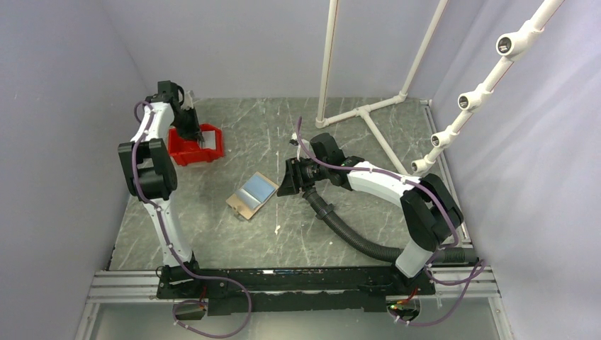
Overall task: Put the credit cards into the card holder
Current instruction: Pick up the credit card from the storage box, then insert the credit card into the card holder.
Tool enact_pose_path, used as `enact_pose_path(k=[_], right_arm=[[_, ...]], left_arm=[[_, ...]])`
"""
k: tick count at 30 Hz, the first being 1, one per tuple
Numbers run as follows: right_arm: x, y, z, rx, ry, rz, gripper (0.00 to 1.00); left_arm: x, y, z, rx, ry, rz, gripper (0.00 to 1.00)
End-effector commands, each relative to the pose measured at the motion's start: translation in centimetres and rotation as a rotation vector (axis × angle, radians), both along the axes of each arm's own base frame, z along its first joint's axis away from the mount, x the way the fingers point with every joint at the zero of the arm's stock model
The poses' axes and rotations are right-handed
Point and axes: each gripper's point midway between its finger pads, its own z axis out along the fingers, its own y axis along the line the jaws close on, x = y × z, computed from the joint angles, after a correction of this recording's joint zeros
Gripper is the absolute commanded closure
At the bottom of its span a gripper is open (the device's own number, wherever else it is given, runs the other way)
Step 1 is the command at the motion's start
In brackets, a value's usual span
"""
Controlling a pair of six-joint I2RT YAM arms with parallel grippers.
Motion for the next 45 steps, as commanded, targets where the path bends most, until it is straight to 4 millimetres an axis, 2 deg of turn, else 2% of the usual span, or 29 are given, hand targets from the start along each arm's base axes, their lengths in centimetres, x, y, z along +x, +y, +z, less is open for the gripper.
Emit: enact_pose_path(k=[1,5,8,11,15,17,18,19,21,22,26,30,34,38,45], right_arm=[[0.4,0.5,0.6,0.039,-0.024,0.011,0.52],[0.4,0.5,0.5,0.039,-0.023,0.012,0.52],[0.4,0.5,0.4,0.035,-0.02,0.01,0.52],[0.6,0.4,0.3,0.025,-0.028,0.003,0.52],[1.1,-0.1,0.2,-0.015,-0.056,-0.016,0.52],[1.6,-0.5,-0.2,-0.065,-0.079,-0.044,0.52],[2.1,-0.7,-0.4,-0.1,-0.096,-0.063,0.52],[2.2,-0.7,-0.7,-0.138,-0.109,-0.068,0.52],[2.3,-0.4,-0.6,-0.168,-0.136,-0.072,0.52],[2.1,-0.1,-0.2,-0.151,-0.135,-0.065,0.52],[2.1,1.6,1.1,-0.055,-0.102,-0.058,0.52],[3.0,4.0,1.9,0.021,-0.088,-0.014,0.66],[4.7,6.1,0.6,0.026,-0.056,0.029,0.88],[6.5,7.2,-1.4,0.012,-0.017,0.027,0.98],[7.9,8.0,-4.1,-0.01,0.02,0.047,1.0]], left_arm=[[0.3,0.1,4.4,0.123,-0.067,-0.022,0.88],[0.0,0.2,4.6,0.217,-0.042,-0.022,0.94],[0.0,0.3,5.9,0.345,-0.05,-0.016,1.0],[0.0,0.4,9.4,0.526,-0.103,0.029,1.0],[-1.4,-0.6,16.2,0.69,-0.202,0.111,1.0],[-3.6,-2.5,18.5,0.613,-0.225,0.149,1.0],[-4.9,-4.0,18.6,0.518,-0.22,0.148,1.0],[-6.6,-6.6,19.3,0.356,-0.234,0.106,1.0],[-9.9,-9.8,19.0,0.155,-0.222,0.06,1.0],[-11.9,-10.9,17.2,0.078,-0.172,0.056,1.0],[-17.1,-16.4,15.2,-0.306,-0.16,0.025,1.0],[-20.6,-18.2,11.2,-0.493,-0.095,0.083,1.0],[-21.1,-20.2,9.1,-0.667,-0.109,0.066,1.0],[-21.4,-19.9,5.3,-0.655,-0.048,0.13,1.0],[-20.9,-19.7,1.3,-0.643,-0.089,0.127,1.0]])
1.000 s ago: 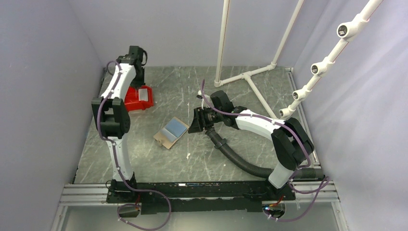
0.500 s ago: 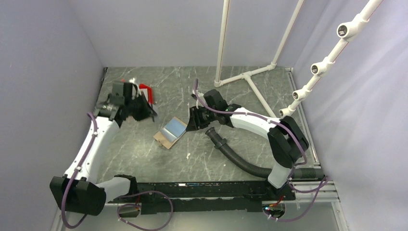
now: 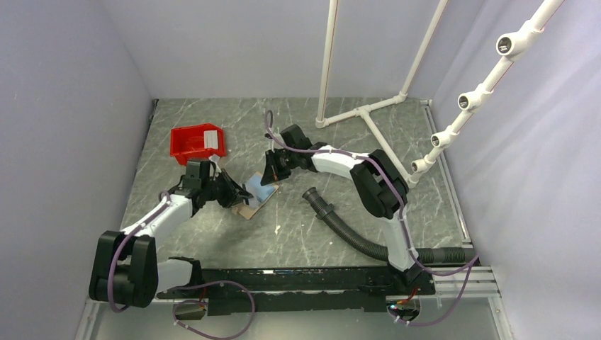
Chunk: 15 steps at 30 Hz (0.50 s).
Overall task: Put the credit cards into the card holder
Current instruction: Insert the credit card into the card holder.
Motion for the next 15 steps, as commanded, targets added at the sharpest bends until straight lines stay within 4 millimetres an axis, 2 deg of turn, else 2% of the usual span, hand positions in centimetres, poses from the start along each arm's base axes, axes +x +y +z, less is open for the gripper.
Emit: enact_pose_path(k=[1,9,15], right_arm=[[1.4,0.9,1.3,0.044,-0.029,0.03,1.0],[1.7,0.8,-0.9,0.021,-0.001,0.025,1.0],[1.5,0.5,-2.4,0.0,0.015,0.019,1.0]], left_arm=[[2.1,-0.8,-0.1,-0.049,-0.134,-0.009,1.0],[1.9,0.3,-3.9,0.014,-0.08,0.044,1.0],[0.7,1.0,-5.0,0.021,-0.056,0.101,1.0]])
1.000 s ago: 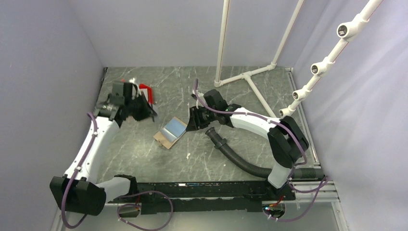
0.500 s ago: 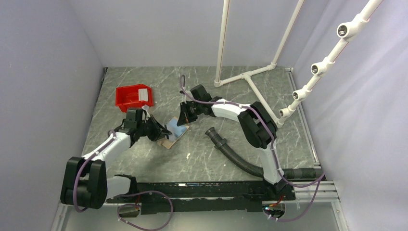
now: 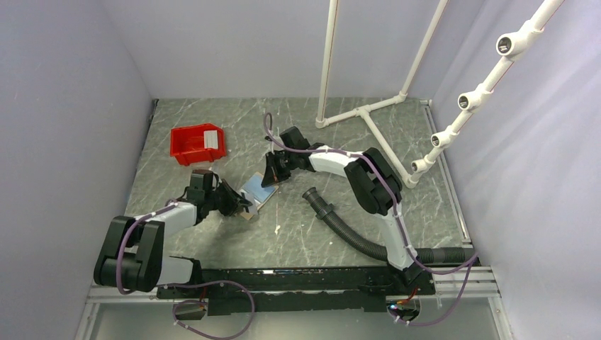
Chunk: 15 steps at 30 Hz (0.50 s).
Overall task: Put the credit cards into the card holder
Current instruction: Insert the credit card into the card holder.
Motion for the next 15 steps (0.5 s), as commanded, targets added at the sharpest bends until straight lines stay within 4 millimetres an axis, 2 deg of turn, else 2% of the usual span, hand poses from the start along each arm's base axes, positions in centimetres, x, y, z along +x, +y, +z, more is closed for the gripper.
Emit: enact_pose_path(k=[1,15], right_arm=[[0.8,0.4,0.0,0.019,-0.03,0.014,1.0],[0.6,0.3,-1.1,0.008,-0.013,0.016,1.0]], left_arm=[[0.3,0.4,0.3,-0.003,-0.044,0.052,1.0],[1.5,0.1,0.3,-0.051,-0.145,0.072,1.0]])
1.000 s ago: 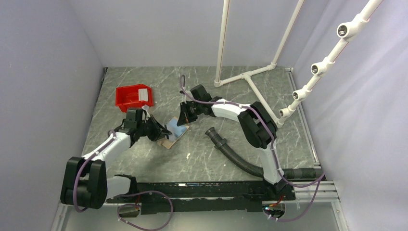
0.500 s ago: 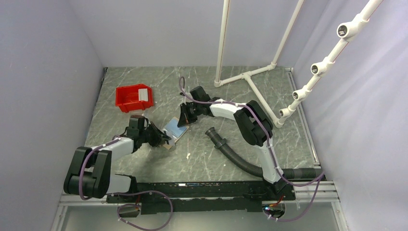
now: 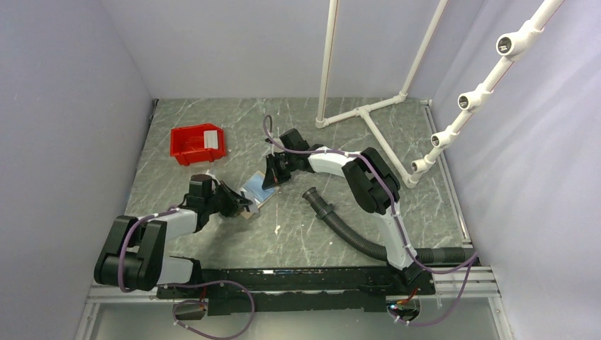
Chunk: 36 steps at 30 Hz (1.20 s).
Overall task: Put the credit cards into the card holder
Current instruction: Insert the credit card into the card holder.
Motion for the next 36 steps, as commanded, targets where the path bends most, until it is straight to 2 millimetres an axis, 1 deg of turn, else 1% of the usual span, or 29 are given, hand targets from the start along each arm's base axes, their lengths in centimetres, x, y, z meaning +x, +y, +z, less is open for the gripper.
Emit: enact_pose_path(k=[1,4,11,15,18,24,29,36], right_arm=[[0.7,0.4,0.3,0.025,-0.034,0.016,1.0],[0.7,0.4,0.1,0.023,-0.026,0.016,1.0],[0.6,0.4,-0.1,0.02,-0.025,0.017,1.0],[0.5,0.3,-0.2,0.019,-0.021,0.017,1.0],[0.5,0.2,-0.1,0.018,-0.025,0.014,1.0],[0.4,0.0,-0.3,0.014,-0.024,0.011,1.0],[0.4,0.0,-0.3,0.014,-0.022,0.009,1.0],[0.3,0.1,-0.6,0.014,-0.016,0.01,1.0]], left_arm=[[1.5,0.0,0.8,-0.009,-0.087,0.02,1.0],[1.6,0.0,1.1,-0.012,-0.117,0.022,1.0],[1.6,0.2,0.9,0.004,-0.127,0.022,1.0],[1.9,-0.1,1.1,-0.021,-0.155,0.021,1.0],[2.2,-0.2,0.8,-0.023,-0.143,0.02,1.0],[2.6,0.0,0.9,-0.057,-0.165,0.07,1.0],[2.6,0.2,0.3,-0.075,-0.14,0.115,1.0],[3.2,0.7,0.4,-0.111,-0.138,0.191,1.0]])
